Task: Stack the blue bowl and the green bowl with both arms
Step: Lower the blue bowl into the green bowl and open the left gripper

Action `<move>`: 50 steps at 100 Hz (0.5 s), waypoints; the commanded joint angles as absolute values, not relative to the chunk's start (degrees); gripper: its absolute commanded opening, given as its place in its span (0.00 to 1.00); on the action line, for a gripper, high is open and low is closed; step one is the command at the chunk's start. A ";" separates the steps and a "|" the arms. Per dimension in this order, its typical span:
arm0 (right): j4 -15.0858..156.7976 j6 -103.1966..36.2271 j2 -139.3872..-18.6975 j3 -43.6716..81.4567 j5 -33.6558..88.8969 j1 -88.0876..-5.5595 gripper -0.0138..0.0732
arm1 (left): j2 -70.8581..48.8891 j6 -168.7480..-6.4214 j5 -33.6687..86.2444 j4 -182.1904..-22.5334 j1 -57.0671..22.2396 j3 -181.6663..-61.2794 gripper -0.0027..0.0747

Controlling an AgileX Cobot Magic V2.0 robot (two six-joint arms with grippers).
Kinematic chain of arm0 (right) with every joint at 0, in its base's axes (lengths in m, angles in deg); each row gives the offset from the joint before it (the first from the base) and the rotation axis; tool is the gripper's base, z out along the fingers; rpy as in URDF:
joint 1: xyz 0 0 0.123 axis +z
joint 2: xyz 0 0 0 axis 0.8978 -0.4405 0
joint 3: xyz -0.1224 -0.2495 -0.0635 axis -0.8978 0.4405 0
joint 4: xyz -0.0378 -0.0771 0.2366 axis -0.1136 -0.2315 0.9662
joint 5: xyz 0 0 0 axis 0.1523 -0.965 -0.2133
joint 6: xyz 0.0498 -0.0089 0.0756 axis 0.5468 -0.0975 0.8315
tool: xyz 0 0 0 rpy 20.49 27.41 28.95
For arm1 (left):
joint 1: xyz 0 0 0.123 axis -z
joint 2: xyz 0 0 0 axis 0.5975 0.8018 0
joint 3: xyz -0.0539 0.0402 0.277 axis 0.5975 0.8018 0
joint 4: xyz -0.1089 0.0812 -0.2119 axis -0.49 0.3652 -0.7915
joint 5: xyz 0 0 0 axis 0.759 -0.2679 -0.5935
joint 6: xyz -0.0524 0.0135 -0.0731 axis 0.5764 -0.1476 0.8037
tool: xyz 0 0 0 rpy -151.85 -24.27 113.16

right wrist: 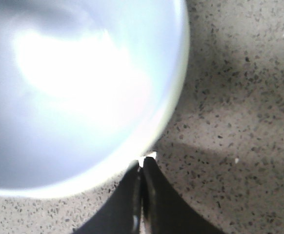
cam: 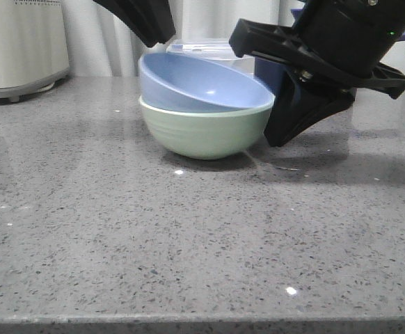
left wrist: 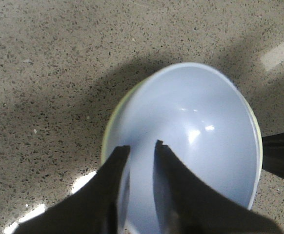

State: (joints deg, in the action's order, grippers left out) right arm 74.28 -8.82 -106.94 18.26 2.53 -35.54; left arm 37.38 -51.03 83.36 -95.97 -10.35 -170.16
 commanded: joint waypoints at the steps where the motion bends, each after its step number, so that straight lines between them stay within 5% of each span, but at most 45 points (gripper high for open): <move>1: 75.09 -9.41 -105.12 16.88 4.53 -35.55 0.12 | 34.71 -50.78 81.81 -98.02 -9.87 -172.06 0.30; 50: 74.74 -9.41 -104.59 16.88 3.25 -35.55 0.12 | 32.02 -51.28 81.56 -91.04 -9.87 -171.38 0.32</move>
